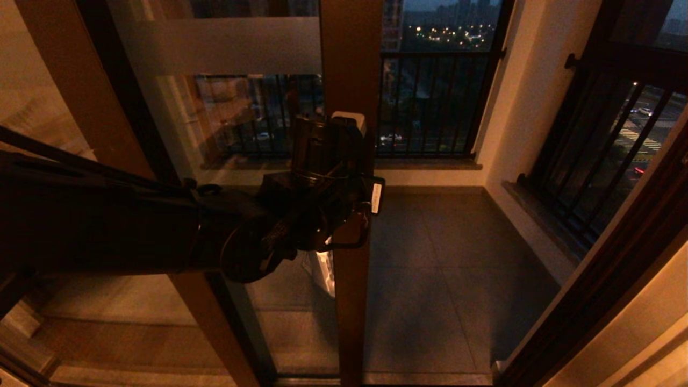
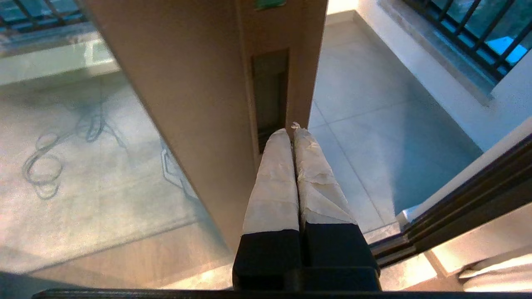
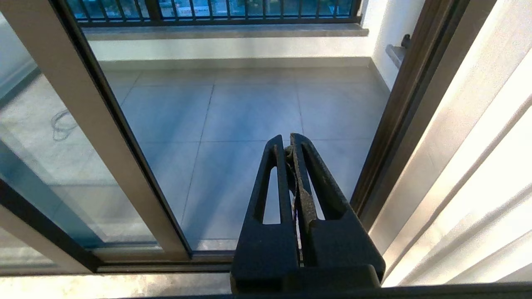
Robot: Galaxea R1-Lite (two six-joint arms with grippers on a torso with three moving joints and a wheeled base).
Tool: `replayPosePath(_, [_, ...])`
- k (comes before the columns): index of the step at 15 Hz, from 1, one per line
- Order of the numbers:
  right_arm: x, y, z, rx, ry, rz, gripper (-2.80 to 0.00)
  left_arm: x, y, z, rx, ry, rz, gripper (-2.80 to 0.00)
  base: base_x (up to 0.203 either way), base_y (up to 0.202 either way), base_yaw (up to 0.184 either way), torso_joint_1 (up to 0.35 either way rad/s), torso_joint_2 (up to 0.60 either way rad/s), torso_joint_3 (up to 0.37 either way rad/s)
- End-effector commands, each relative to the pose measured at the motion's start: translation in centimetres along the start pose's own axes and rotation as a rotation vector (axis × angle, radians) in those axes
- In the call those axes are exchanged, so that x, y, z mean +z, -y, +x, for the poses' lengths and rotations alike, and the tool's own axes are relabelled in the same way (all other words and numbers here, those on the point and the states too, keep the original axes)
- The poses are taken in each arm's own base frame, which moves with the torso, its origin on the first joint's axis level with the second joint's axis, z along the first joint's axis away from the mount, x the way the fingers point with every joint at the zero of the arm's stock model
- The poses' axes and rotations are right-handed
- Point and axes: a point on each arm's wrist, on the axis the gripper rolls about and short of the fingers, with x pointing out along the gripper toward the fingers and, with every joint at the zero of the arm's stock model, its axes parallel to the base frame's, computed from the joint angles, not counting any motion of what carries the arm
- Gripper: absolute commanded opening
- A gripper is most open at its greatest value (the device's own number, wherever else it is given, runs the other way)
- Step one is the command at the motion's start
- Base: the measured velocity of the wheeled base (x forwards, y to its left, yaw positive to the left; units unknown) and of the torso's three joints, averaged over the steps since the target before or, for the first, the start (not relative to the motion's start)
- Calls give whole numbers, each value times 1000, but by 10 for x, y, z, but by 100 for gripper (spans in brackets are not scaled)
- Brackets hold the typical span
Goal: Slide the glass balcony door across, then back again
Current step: Close the slid door
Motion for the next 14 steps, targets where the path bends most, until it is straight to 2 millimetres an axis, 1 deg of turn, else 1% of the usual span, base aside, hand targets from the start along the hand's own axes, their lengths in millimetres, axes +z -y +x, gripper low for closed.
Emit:
replayPosePath(1, [-1, 0, 0, 0, -3, 0, -280, 4, -4, -6, 6, 9, -5, -280, 0, 0, 0, 0, 0, 0])
replayPosePath(5, [-1, 0, 0, 0, -3, 0, -280, 2, -15, -2, 32, -2, -4, -280, 0, 0, 0, 0, 0, 0])
replayPosePath(14, [-1, 0, 0, 0, -3, 0, -280, 2, -12, -1, -4, -9, 0, -280, 0, 0, 0, 0, 0, 0])
